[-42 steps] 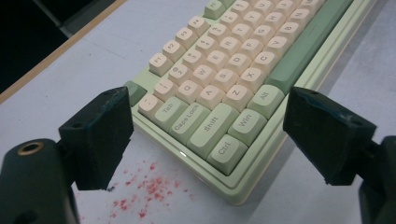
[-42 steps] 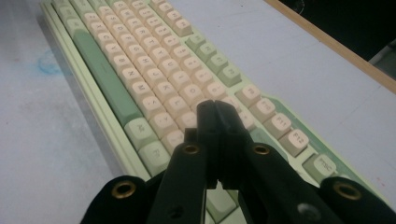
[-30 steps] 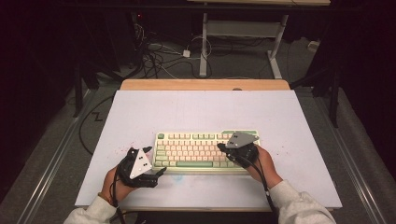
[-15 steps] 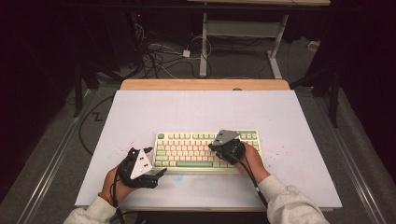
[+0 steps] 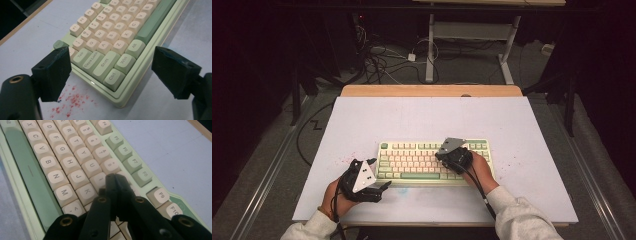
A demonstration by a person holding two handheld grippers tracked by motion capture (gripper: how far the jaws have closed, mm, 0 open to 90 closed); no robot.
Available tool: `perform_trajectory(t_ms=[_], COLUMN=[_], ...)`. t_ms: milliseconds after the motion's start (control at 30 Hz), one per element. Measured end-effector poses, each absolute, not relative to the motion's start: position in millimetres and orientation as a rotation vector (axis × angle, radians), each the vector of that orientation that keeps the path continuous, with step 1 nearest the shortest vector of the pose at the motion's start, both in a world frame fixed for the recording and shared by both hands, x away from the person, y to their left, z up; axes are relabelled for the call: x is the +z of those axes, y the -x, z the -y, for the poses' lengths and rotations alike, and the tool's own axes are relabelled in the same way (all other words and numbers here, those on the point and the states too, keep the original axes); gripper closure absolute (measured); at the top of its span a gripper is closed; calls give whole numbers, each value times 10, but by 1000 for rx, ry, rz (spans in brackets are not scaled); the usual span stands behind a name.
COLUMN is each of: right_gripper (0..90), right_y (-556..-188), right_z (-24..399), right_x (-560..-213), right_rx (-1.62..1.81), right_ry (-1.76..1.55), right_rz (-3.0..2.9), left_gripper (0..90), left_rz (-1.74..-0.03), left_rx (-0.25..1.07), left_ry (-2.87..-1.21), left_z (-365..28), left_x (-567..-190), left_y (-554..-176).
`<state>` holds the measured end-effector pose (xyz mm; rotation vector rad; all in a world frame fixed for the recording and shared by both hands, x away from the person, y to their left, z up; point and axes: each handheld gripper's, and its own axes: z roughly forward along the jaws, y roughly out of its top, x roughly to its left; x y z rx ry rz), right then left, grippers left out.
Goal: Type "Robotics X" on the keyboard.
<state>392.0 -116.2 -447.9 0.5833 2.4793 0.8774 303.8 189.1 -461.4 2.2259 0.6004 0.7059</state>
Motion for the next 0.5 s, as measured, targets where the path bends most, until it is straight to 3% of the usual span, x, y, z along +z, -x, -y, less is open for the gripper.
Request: perform_trajectory(t_ms=[500], right_gripper=[900], right_y=[-3839], right_z=[1197], right_x=[-4383], right_rx=[935], right_ry=[-581], right_rz=[-2454], left_gripper=[153], left_rz=[-586], left_rx=[703], left_ry=[-2238], left_z=[-1875], left_x=[-4629], left_y=[-3032])
